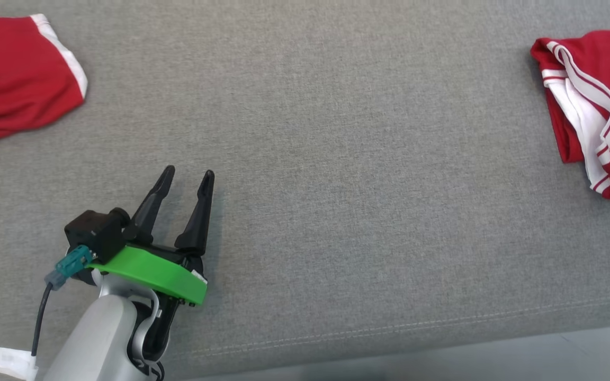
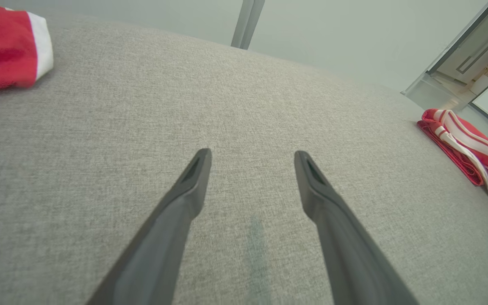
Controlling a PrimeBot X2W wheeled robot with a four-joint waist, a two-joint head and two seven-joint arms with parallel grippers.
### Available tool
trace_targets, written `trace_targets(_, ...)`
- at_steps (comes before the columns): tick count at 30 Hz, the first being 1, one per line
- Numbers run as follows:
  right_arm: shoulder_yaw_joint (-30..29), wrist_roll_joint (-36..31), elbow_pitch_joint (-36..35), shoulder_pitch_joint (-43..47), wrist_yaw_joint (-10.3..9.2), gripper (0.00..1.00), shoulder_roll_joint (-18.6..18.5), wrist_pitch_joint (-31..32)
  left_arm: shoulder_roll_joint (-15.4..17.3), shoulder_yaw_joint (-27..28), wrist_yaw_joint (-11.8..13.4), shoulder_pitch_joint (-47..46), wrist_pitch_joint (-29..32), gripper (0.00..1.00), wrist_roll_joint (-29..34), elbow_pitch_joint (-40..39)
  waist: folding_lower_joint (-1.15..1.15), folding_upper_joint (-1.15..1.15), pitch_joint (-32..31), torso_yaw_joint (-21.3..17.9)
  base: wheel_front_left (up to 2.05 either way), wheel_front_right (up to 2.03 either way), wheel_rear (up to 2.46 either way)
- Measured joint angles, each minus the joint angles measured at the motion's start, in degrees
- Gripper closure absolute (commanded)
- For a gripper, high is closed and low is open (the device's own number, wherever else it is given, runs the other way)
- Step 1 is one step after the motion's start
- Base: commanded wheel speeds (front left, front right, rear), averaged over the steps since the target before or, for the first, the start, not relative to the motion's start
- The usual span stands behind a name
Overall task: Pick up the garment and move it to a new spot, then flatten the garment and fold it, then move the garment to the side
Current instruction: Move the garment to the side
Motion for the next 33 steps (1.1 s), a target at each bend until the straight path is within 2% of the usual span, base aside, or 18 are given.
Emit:
trace_targets(6, 2.0, -0.9, -0.3, 3.3, 1.47, 0.00, 2.3, -2.4, -0.9, 0.5, -0.5, 0.8, -0.3, 0.00, -0.1, 2.4, 0.00, 0.00, -3.4, 1.9, 0.00, 0.00, 0.00)
trace_targets(15, 1.7, -1.2, -4.3, 8.5, 1.29, 0.00, 3.6, -8.9, -0.2, 3.8, -0.3, 5.5, -0.3, 0.00, -0.1, 3.7, 0.00, 0.00, -9.9, 4.3, 0.00, 0.00, 0.00)
trace_targets(20, 1.7, -1.7, -7.3, 11.4, 0.12, 0.00, 3.9, -9.4, 1.4, 7.0, 1.4, 8.4, -0.3, 0.00, 0.0, 3.0, 0.00, 0.00, -13.3, 4.7, 0.00, 0.00, 0.00)
trace_targets(25, 1.5, -3.1, -10.9, 13.3, -2.34, 0.00, 4.5, -10.2, 3.2, 9.0, 2.6, 10.3, -0.3, 0.00, 2.1, 1.7, 0.00, 0.00, -15.1, 3.9, 0.00, 0.00, 0.00)
trace_targets(29, 1.1, -4.6, -13.4, 15.6, -4.25, 0.00, 5.8, -10.7, 3.9, 9.4, 3.6, 10.7, -0.3, 0.00, 4.5, 0.9, 0.00, 0.00, -15.5, 2.6, 0.00, 0.00, 0.00)
trace_targets(33, 0.8, -6.0, -16.1, 18.3, -5.37, 0.00, 7.6, -10.7, 4.2, 11.2, 4.6, 12.0, -0.3, 0.00, 5.6, 0.1, 0.00, 0.00, -15.8, 1.7, 0.00, 0.00, 0.00)
